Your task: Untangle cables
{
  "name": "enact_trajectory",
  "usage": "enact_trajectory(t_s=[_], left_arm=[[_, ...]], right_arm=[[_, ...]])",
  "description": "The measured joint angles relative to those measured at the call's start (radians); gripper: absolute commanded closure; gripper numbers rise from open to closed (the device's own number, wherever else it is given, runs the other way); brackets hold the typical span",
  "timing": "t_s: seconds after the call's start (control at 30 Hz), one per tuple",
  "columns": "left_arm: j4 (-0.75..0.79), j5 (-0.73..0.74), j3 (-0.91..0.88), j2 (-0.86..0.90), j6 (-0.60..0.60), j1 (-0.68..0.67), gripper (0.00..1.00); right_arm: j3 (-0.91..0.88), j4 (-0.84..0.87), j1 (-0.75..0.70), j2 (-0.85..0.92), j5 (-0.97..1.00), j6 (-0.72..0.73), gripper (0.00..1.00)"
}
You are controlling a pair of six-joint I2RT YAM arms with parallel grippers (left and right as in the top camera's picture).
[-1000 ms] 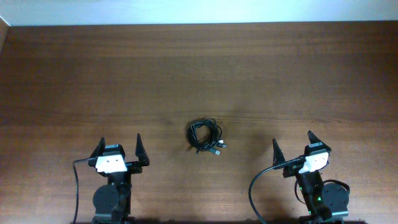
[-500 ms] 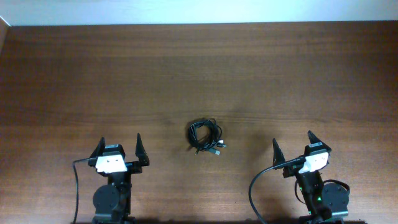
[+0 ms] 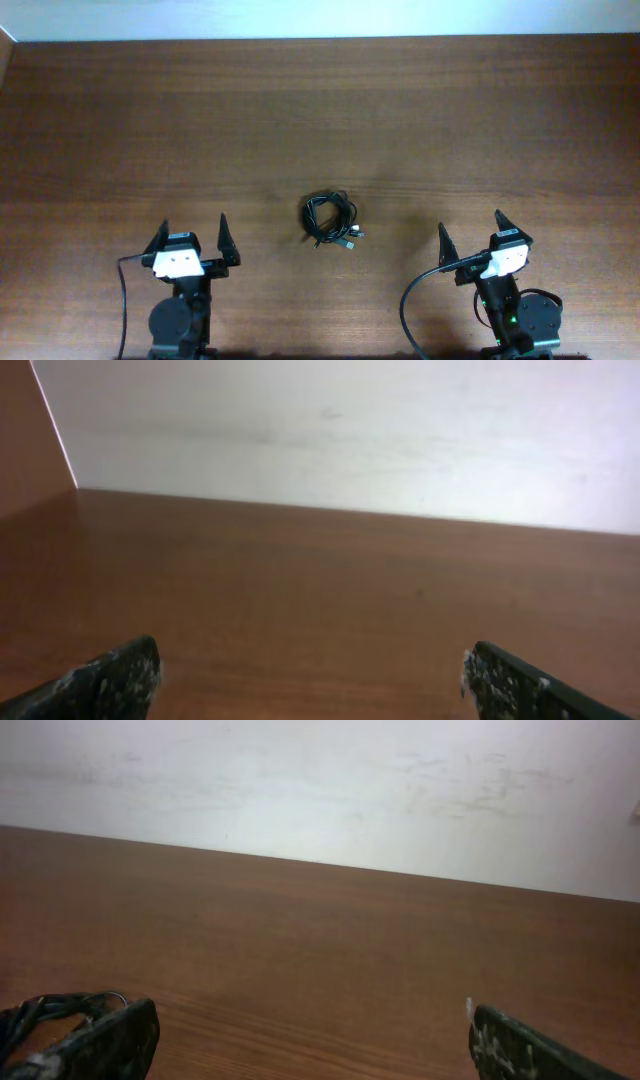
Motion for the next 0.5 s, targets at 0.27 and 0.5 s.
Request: enact_trajectory(t_s=[0.27, 0.5], left_arm=[[0.006, 0.0, 0.0, 0.0, 0.0, 0.0, 0.01], [-0.028, 0.003, 0.0, 0.0, 0.0, 0.0, 0.01]], right_arm=[[0.0, 0.0, 0.0, 0.0, 0.0, 0.0, 0.02], [0.0, 0.0, 0.0, 0.0, 0.0, 0.0, 0.02]])
